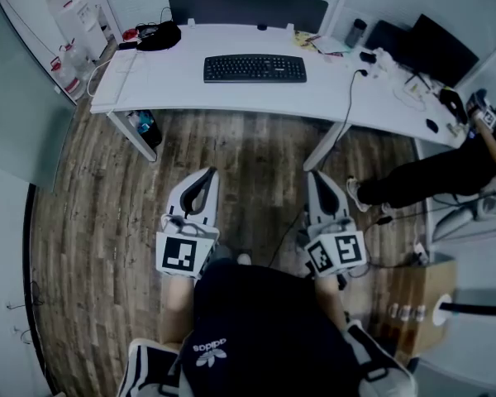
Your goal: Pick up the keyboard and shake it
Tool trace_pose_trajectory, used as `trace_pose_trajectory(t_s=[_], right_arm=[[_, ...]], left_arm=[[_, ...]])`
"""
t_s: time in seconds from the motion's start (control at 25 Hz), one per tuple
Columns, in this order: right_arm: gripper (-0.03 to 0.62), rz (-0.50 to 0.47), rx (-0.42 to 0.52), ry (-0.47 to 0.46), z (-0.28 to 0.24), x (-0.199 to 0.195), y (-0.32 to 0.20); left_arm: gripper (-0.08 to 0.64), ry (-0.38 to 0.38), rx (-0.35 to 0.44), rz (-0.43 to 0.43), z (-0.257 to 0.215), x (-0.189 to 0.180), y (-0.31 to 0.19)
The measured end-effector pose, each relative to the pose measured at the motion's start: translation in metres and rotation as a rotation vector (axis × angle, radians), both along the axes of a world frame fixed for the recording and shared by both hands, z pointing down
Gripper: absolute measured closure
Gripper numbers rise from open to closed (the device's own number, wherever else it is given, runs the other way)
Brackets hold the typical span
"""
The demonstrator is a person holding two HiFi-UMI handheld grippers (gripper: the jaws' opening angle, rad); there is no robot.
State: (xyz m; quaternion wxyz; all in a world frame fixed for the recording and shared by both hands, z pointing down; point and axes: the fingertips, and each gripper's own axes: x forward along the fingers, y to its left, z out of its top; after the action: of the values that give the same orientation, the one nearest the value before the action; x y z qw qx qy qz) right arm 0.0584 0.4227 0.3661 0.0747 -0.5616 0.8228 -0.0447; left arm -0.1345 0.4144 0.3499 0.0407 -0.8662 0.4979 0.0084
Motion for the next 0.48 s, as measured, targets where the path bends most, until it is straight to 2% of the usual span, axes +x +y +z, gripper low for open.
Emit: trace_pose_trajectory(t_s=[0.24, 0.36, 0.48], right_arm=[[0.592, 0.021, -0.032, 0.006, 0.01, 0.007, -0.015], [0.592, 0.046, -0.046, 0.004, 0.016, 0.013, -0.028], [0.592, 0.06, -0.062, 0.017, 0.023, 0.013, -0.046]], left_arm=[[0.558, 0.052, -0.058, 0.016, 0.009, -0.008, -0.015], [0.558, 0.087, -0.047, 0.006, 0.009, -0.015, -0.031], [0.558, 0.089, -0.052, -0.002, 0.014, -0.022, -0.055]])
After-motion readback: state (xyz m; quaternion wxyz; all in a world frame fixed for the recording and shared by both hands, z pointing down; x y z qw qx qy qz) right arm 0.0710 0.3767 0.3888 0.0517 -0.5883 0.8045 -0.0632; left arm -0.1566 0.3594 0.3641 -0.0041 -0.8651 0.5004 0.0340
